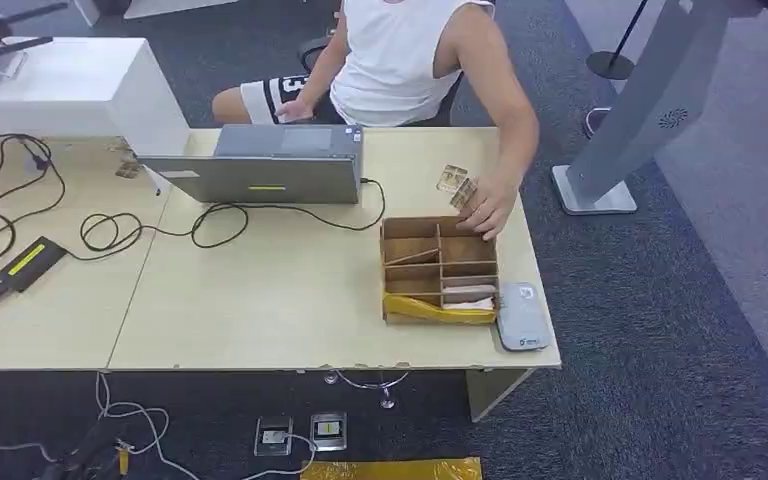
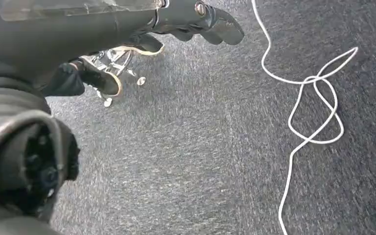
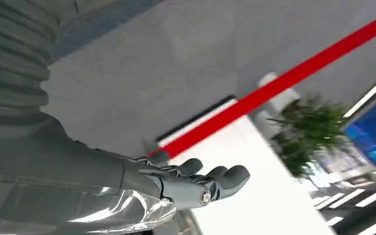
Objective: Pass the card to the sensor for recognition and then transmit it.
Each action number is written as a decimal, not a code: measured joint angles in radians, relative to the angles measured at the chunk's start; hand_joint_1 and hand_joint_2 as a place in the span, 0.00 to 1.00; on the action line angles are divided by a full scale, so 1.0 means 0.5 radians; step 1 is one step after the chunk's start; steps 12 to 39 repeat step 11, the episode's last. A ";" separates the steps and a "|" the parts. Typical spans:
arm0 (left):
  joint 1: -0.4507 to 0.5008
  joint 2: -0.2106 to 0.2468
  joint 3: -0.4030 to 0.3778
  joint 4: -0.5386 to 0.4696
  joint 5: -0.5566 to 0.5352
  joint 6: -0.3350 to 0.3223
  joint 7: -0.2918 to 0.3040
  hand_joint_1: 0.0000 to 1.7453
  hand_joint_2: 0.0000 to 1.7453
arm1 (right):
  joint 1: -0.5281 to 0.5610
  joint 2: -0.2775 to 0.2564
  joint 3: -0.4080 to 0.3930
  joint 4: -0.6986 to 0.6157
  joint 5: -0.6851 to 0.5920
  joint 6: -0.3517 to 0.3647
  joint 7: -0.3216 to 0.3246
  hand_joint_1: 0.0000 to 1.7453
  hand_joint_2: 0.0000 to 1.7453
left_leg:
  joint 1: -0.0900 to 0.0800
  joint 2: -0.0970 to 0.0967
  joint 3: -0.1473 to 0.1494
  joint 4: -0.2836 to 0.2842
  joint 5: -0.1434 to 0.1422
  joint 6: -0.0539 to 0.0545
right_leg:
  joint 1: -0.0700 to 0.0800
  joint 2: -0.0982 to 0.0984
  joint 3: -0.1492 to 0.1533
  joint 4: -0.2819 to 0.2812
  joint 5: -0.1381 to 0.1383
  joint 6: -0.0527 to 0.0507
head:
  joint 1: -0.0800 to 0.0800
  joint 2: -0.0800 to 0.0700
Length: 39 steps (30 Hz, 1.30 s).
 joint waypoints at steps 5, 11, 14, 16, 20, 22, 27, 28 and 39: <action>0.001 -0.004 0.019 0.000 0.031 0.030 -0.005 0.00 0.00 | 0.261 -0.013 -0.176 0.093 -0.014 0.015 0.122 0.00 1.00 | 0.000 -0.001 0.000 -0.001 0.000 0.000 | 0.000 -0.001 0.000 0.000 0.000 0.000 | 0.000 0.001; -0.002 -0.017 0.033 -0.001 0.029 0.015 -0.003 0.00 0.00 | 0.584 0.085 -0.314 0.215 0.014 0.053 0.272 0.00 1.00 | 0.003 -0.002 0.000 -0.001 0.000 0.000 | 0.003 -0.001 0.001 0.000 -0.002 -0.002 | -0.001 0.001; -0.002 -0.017 0.033 -0.001 0.029 0.015 -0.003 0.00 0.00 | 0.584 0.085 -0.314 0.215 0.014 0.053 0.272 0.00 1.00 | 0.003 -0.002 0.000 -0.001 0.000 0.000 | 0.003 -0.001 0.001 0.000 -0.002 -0.002 | -0.001 0.001; -0.002 -0.017 0.033 -0.001 0.029 0.015 -0.003 0.00 0.00 | 0.584 0.085 -0.314 0.215 0.014 0.053 0.272 0.00 1.00 | 0.003 -0.002 0.000 -0.001 0.000 0.000 | 0.003 -0.001 0.001 0.000 -0.002 -0.002 | -0.001 0.001; -0.002 -0.017 0.033 -0.001 0.029 0.015 -0.003 0.00 0.00 | 0.584 0.085 -0.314 0.215 0.014 0.053 0.272 0.00 1.00 | 0.003 -0.002 0.000 -0.001 0.000 0.000 | 0.003 -0.001 0.001 0.000 -0.002 -0.002 | -0.001 0.001; -0.002 -0.017 0.033 -0.001 0.029 0.015 -0.003 0.00 0.00 | 0.584 0.085 -0.314 0.215 0.014 0.053 0.272 0.00 1.00 | 0.003 -0.002 0.000 -0.001 0.000 0.000 | 0.003 -0.001 0.001 0.000 -0.002 -0.002 | -0.001 0.001; -0.002 -0.017 0.033 -0.001 0.029 0.015 -0.003 0.00 0.00 | 0.584 0.085 -0.314 0.215 0.014 0.053 0.272 0.00 1.00 | 0.003 -0.002 0.000 -0.001 0.000 0.000 | 0.003 -0.001 0.001 0.000 -0.002 -0.002 | -0.001 0.001; -0.002 -0.017 0.033 -0.001 0.029 0.015 -0.003 0.00 0.00 | 0.584 0.085 -0.314 0.215 0.014 0.053 0.272 0.00 1.00 | 0.003 -0.002 0.000 -0.001 0.000 0.000 | 0.003 -0.001 0.001 0.000 -0.002 -0.002 | -0.001 0.001; -0.002 -0.017 0.033 -0.001 0.029 0.015 -0.003 0.00 0.00 | 0.584 0.085 -0.314 0.215 0.014 0.053 0.272 0.00 1.00 | 0.003 -0.002 0.000 -0.001 0.000 0.000 | 0.003 -0.001 0.001 0.000 -0.002 -0.002 | -0.001 0.001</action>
